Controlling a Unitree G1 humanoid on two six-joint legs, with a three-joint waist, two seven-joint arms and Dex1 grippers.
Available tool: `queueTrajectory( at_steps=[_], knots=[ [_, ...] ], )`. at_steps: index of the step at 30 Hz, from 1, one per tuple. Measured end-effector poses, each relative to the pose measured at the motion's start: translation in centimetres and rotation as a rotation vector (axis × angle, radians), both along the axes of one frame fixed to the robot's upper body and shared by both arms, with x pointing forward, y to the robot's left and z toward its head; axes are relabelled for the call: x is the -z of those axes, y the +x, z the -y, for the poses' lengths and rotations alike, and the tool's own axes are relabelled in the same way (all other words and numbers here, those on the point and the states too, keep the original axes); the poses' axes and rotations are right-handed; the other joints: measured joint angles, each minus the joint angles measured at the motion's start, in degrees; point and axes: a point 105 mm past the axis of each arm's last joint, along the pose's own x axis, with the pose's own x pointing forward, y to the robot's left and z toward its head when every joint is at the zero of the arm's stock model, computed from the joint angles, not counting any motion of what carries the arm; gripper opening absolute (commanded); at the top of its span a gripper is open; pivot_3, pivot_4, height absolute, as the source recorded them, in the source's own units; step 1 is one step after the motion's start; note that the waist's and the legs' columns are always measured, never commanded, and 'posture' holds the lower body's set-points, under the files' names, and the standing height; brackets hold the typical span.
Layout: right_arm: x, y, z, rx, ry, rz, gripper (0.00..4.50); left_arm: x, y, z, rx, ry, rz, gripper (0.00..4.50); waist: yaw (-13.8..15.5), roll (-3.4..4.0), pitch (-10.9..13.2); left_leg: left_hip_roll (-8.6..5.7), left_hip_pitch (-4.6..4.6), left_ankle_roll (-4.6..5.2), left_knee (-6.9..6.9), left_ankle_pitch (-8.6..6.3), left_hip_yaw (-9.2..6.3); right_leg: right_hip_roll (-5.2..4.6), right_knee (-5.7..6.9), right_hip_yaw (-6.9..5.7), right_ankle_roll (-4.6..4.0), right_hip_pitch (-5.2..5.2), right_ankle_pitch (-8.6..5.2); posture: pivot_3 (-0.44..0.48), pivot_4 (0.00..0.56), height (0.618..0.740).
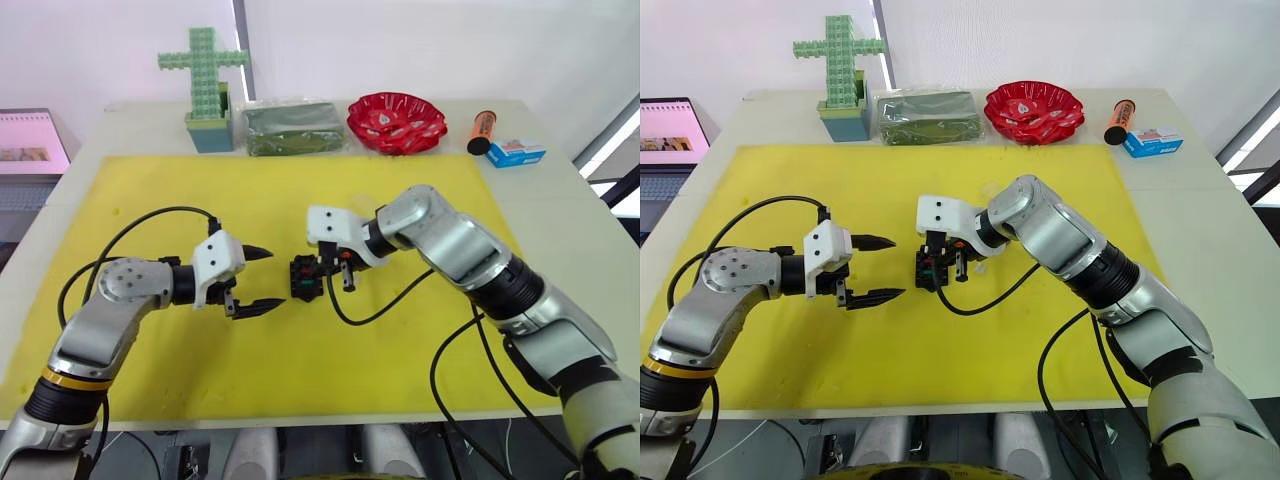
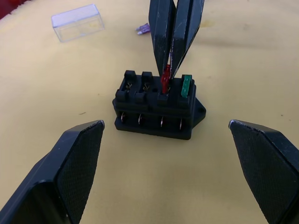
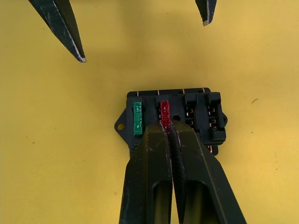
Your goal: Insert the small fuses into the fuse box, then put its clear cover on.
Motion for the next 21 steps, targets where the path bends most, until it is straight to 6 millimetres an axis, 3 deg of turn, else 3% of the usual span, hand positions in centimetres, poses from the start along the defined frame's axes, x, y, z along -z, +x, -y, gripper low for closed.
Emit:
queueTrajectory(
  at_steps=[21],
  knots=[
    [0.62, 0.11, -0.27, -0.055, -0.053, 0.034, 0.05, -0.02, -0.21, 0.31, -0.002, -0.006, 0.0, 4.5, -0.05, 0.0, -0.04, 0.0, 0.07, 0.0, 0.0, 0.0, 0.0, 0.01, 0.0, -0.01, 0.0, 0.07, 0.0, 0.0, 0.15, 0.74]
  ],
)
